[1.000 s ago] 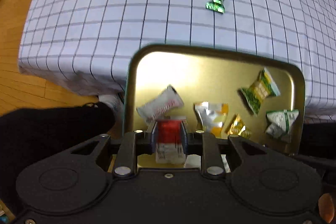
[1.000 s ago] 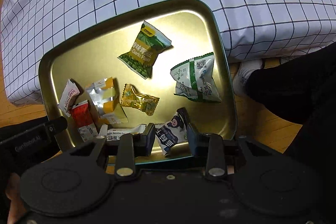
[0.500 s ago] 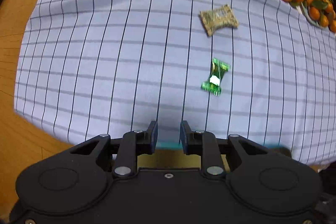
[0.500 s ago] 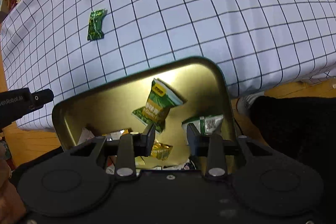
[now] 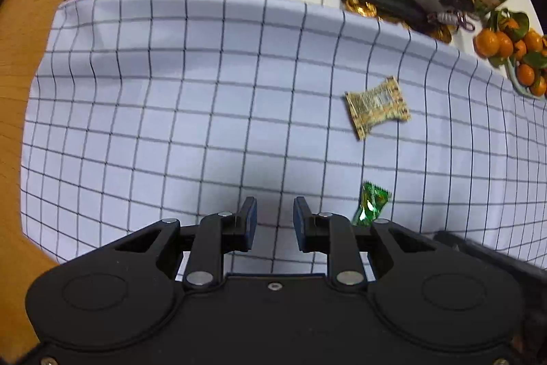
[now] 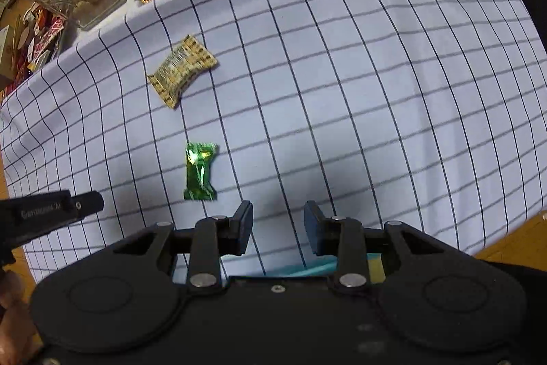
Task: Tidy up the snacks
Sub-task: 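Move both open tools from the tray back over the tablecloth snacks, then close the right tool on the brown-patterned biscuit packet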
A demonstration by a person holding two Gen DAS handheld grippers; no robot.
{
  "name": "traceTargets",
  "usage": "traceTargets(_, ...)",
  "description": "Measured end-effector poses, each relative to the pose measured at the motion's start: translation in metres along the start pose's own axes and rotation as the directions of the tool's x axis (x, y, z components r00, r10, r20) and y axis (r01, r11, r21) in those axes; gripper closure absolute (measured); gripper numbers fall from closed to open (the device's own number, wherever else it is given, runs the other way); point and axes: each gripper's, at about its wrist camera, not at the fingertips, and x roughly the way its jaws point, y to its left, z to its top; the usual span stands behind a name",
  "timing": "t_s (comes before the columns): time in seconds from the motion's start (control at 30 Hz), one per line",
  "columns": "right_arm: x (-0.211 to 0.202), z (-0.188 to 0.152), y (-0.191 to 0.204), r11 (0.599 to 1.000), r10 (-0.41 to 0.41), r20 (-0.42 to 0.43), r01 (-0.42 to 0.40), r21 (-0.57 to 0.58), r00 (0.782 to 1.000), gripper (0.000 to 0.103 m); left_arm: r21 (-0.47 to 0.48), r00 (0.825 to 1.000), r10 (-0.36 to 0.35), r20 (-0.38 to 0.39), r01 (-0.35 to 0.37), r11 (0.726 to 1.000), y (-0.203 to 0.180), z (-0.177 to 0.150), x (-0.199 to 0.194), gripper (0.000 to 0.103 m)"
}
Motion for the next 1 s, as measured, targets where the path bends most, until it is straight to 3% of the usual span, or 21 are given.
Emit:
traceTargets(0.1,0.008,0.025,0.023,1.000,0.011,0.038,-0.011,0.002,0.999,0.068,-0.050,1.000,0.014,0.024,-0.013,0.999,0.014,0.006,-0.009,0.071)
traceTargets(0.23,0.020,0.053,0.053,1.000,-0.014,0.093,0.015,-0.012,0.996,0.068,-0.087,0.998,-0.040,0.039,0.043,0.995,0.028,0.011,-0.017,0.071)
traceTargets(0.33,0.032,0.073,0.073,0.999,-0.029,0.125,0.032,-0.017,0.992,0.068,-0.088,0.998,-0.037,0.041,0.040,0.995,0.028,0.012,-0.018,0.071)
traceTargets(0.6,0.069,0.110,0.095,0.999,0.014,0.063,-0.016,0.039,0.998,0.068,-0.082,0.997,-0.069,0.025,0.071,0.994,0.024,0.015,-0.014,0.071)
traceTargets(0.7,0.074,0.113,0.102,0.999,-0.037,0.098,0.035,0.022,0.995,0.064,-0.090,0.997,-0.079,0.020,0.080,0.993,0.024,0.017,-0.013,0.071)
traceTargets(1.0,0.087,0.105,0.094,0.994,-0.071,0.064,0.076,-0.080,0.995,0.064,-0.095,0.997,-0.079,0.002,0.079,0.992,0.023,0.017,-0.008,0.071)
